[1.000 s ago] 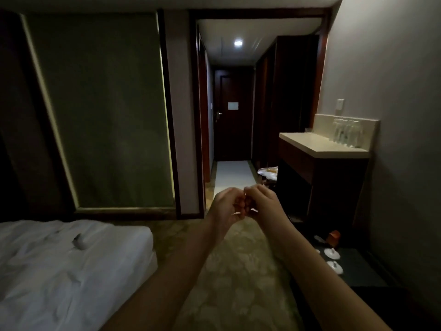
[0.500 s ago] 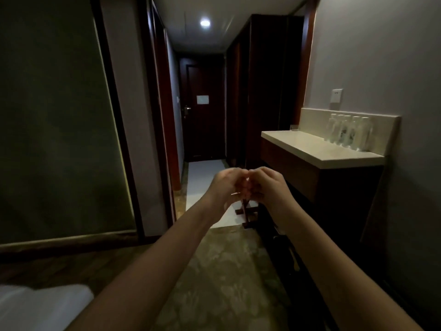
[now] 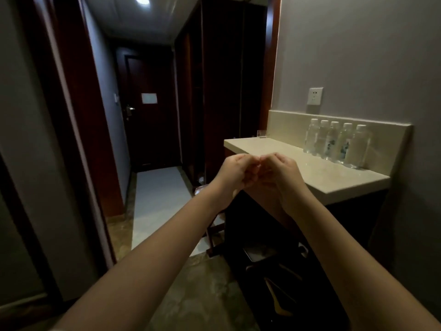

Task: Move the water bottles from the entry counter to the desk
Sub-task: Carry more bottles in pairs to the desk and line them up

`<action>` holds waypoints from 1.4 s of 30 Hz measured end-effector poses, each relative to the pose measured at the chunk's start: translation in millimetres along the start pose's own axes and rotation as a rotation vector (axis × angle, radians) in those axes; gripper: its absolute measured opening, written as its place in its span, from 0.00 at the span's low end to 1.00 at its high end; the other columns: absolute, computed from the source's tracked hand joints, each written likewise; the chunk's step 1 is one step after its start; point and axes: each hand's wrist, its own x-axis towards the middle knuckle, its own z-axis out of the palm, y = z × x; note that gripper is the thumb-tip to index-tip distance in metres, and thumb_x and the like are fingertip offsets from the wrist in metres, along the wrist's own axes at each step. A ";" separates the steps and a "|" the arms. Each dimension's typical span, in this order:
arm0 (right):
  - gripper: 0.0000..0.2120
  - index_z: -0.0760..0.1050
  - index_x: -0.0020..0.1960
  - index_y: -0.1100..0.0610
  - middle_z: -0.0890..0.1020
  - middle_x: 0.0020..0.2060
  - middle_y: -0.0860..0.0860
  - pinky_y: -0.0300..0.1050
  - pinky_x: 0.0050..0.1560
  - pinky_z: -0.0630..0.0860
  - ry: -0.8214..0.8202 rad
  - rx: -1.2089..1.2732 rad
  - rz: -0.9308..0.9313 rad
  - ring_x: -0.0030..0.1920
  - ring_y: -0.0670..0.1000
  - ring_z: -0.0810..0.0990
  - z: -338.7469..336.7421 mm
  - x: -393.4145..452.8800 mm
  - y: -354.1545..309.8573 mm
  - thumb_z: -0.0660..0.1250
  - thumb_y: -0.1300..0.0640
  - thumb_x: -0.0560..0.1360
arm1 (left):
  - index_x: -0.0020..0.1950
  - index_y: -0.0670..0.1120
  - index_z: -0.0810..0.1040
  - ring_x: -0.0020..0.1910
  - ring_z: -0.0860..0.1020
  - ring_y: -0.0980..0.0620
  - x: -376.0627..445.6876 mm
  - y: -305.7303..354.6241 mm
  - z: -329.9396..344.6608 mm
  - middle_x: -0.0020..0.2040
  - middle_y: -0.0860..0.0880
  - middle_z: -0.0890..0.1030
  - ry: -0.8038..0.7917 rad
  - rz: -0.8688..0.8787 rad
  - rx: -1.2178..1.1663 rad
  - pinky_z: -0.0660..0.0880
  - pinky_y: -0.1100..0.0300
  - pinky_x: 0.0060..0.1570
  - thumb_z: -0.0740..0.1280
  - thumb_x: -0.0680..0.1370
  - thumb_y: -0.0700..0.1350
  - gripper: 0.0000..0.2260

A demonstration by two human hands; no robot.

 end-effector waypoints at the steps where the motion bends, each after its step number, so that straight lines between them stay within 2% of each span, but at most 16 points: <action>1: 0.08 0.75 0.44 0.59 0.79 0.37 0.55 0.37 0.31 0.77 0.020 0.014 0.003 0.36 0.50 0.79 0.0 24.6 5.6 0.60 0.58 0.78 | 0.41 0.44 0.76 0.30 0.72 0.54 26.0 -4.5 -3.9 0.29 0.51 0.74 -0.004 -0.007 -0.011 0.73 0.62 0.34 0.61 0.77 0.41 0.07; 4: 0.08 0.75 0.42 0.57 0.78 0.36 0.54 0.37 0.32 0.76 0.063 -0.010 -0.010 0.37 0.49 0.78 1.1 99.0 21.6 0.60 0.59 0.77 | 0.43 0.42 0.76 0.36 0.75 0.50 102.7 -15.2 -17.6 0.34 0.47 0.76 -0.040 -0.019 -0.018 0.75 0.47 0.51 0.61 0.78 0.40 0.06; 5: 0.08 0.75 0.41 0.57 0.78 0.37 0.54 0.38 0.33 0.75 0.076 -0.020 -0.010 0.38 0.49 0.78 2.9 121.4 26.3 0.60 0.59 0.77 | 0.42 0.42 0.76 0.36 0.76 0.49 125.6 -16.7 -23.4 0.34 0.46 0.76 -0.050 -0.015 -0.020 0.75 0.46 0.52 0.61 0.78 0.40 0.07; 9: 0.08 0.74 0.40 0.57 0.77 0.35 0.53 0.35 0.29 0.74 0.101 -0.030 -0.007 0.36 0.48 0.76 14.4 200.7 46.2 0.59 0.59 0.77 | 0.38 0.44 0.76 0.32 0.76 0.51 208.0 -25.3 -48.1 0.31 0.48 0.76 -0.061 0.003 -0.026 0.76 0.55 0.39 0.61 0.77 0.40 0.08; 13: 0.08 0.73 0.39 0.57 0.76 0.33 0.52 0.35 0.27 0.72 0.161 -0.029 -0.015 0.33 0.48 0.75 24.4 273.1 73.1 0.60 0.59 0.76 | 0.34 0.46 0.76 0.31 0.75 0.53 288.6 -44.2 -74.0 0.25 0.53 0.77 -0.137 0.010 -0.046 0.72 0.55 0.40 0.62 0.76 0.41 0.11; 17: 0.09 0.72 0.38 0.57 0.75 0.32 0.52 0.35 0.24 0.70 0.272 -0.008 -0.017 0.31 0.47 0.73 36.4 337.1 95.6 0.59 0.60 0.76 | 0.36 0.45 0.77 0.34 0.76 0.52 364.7 -61.9 -90.5 0.29 0.50 0.76 -0.204 0.013 -0.067 0.74 0.55 0.39 0.62 0.75 0.41 0.09; 20: 0.11 0.70 0.36 0.56 0.74 0.30 0.52 0.36 0.27 0.69 0.367 -0.044 -0.007 0.29 0.47 0.72 35.3 382.3 103.2 0.58 0.61 0.76 | 0.34 0.45 0.75 0.31 0.74 0.53 419.3 -67.5 -91.9 0.28 0.50 0.75 -0.259 -0.019 -0.077 0.74 0.57 0.37 0.62 0.74 0.39 0.09; 26: 0.11 0.69 0.34 0.57 0.72 0.27 0.51 0.37 0.27 0.68 0.565 -0.112 0.032 0.26 0.47 0.70 -1.1 435.9 120.5 0.58 0.61 0.75 | 0.33 0.45 0.73 0.24 0.74 0.57 494.8 -90.1 -61.9 0.23 0.53 0.74 -0.510 -0.041 -0.153 0.73 0.59 0.34 0.62 0.74 0.39 0.10; 31: 0.10 0.67 0.34 0.57 0.71 0.26 0.51 0.37 0.28 0.68 0.730 -0.183 0.036 0.26 0.48 0.69 -51.8 479.1 133.1 0.57 0.62 0.75 | 0.35 0.45 0.73 0.26 0.75 0.55 546.1 -110.1 -21.4 0.25 0.53 0.75 -0.704 0.002 -0.139 0.72 0.65 0.28 0.62 0.76 0.40 0.09; 35: 0.09 0.68 0.36 0.58 0.70 0.26 0.52 0.30 0.21 0.64 0.788 -0.204 0.034 0.24 0.48 0.68 -86.9 523.3 148.0 0.57 0.62 0.74 | 0.36 0.43 0.73 0.25 0.74 0.55 590.2 -123.1 4.4 0.24 0.52 0.74 -0.698 -0.024 -0.166 0.73 0.64 0.28 0.62 0.76 0.39 0.09; 42: 0.09 0.69 0.35 0.58 0.71 0.27 0.51 0.34 0.24 0.66 0.868 -0.195 0.078 0.25 0.48 0.68 -144.3 596.5 170.6 0.58 0.60 0.75 | 0.33 0.46 0.73 0.23 0.73 0.57 685.3 -143.5 35.8 0.23 0.53 0.74 -0.628 -0.098 -0.257 0.74 0.65 0.27 0.62 0.76 0.39 0.11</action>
